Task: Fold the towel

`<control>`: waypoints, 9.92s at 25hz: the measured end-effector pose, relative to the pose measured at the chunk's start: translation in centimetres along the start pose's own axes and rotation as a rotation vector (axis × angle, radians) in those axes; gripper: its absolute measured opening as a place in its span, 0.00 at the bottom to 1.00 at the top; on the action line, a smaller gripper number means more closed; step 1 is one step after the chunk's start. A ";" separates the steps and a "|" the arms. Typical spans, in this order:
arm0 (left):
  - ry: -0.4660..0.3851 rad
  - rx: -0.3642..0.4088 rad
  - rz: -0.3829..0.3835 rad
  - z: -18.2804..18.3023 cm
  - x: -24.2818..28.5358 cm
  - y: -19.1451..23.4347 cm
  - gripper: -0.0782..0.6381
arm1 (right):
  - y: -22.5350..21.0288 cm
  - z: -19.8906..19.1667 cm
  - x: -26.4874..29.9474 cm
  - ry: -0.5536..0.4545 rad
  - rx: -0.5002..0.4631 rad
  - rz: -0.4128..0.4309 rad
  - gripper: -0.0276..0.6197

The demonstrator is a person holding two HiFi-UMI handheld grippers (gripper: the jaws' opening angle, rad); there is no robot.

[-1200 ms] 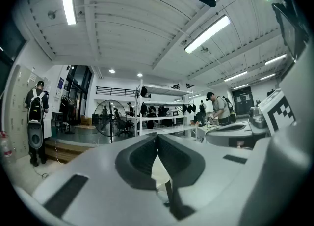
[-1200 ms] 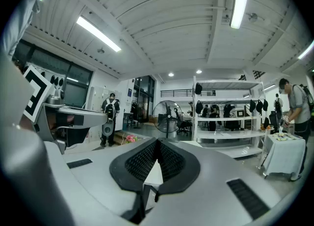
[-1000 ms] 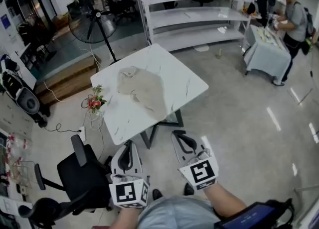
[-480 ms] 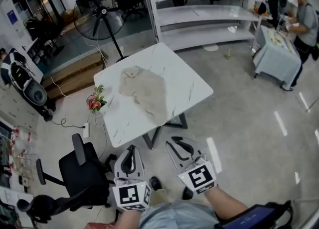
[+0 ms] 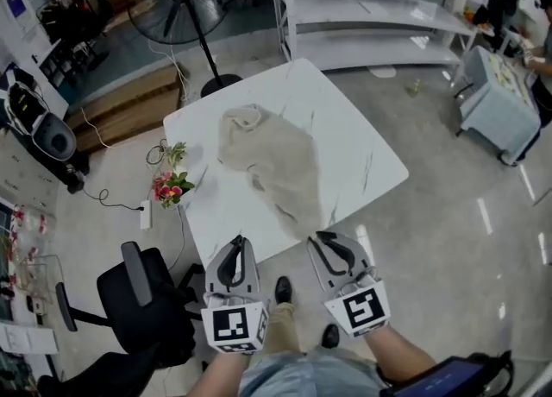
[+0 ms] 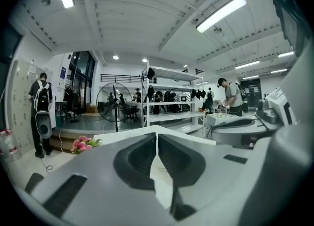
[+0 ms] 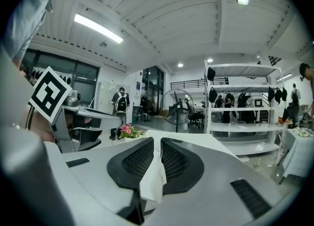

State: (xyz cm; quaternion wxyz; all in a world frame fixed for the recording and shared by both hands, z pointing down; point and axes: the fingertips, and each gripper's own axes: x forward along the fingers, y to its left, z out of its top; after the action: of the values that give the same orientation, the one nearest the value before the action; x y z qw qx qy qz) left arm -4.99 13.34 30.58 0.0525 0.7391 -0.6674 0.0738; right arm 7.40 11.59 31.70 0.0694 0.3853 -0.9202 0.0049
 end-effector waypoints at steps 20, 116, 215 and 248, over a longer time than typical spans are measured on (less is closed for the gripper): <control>0.533 -0.192 -0.212 -17.5 21.4 6.1 0.39 | -6.7 -8.2 12.4 0.260 0.012 -0.186 0.11; 0.639 -0.204 0.079 -11.7 39.8 12.7 0.12 | -19.5 -13.0 34.9 0.425 0.019 0.372 0.31; 0.445 -0.551 -0.067 -8.8 24.0 15.1 0.12 | -10.6 -3.8 41.4 0.368 -0.059 0.456 0.10; 0.511 -0.034 -0.185 -12.5 36.1 12.5 0.14 | -26.9 -3.1 36.7 0.324 -0.094 0.134 0.10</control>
State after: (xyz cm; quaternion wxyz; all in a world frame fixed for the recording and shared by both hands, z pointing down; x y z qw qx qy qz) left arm -14.37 -21.06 49.10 0.2380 0.7533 -0.5635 0.2416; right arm 1.45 -33.08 38.44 0.2344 0.3134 -0.9198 0.0284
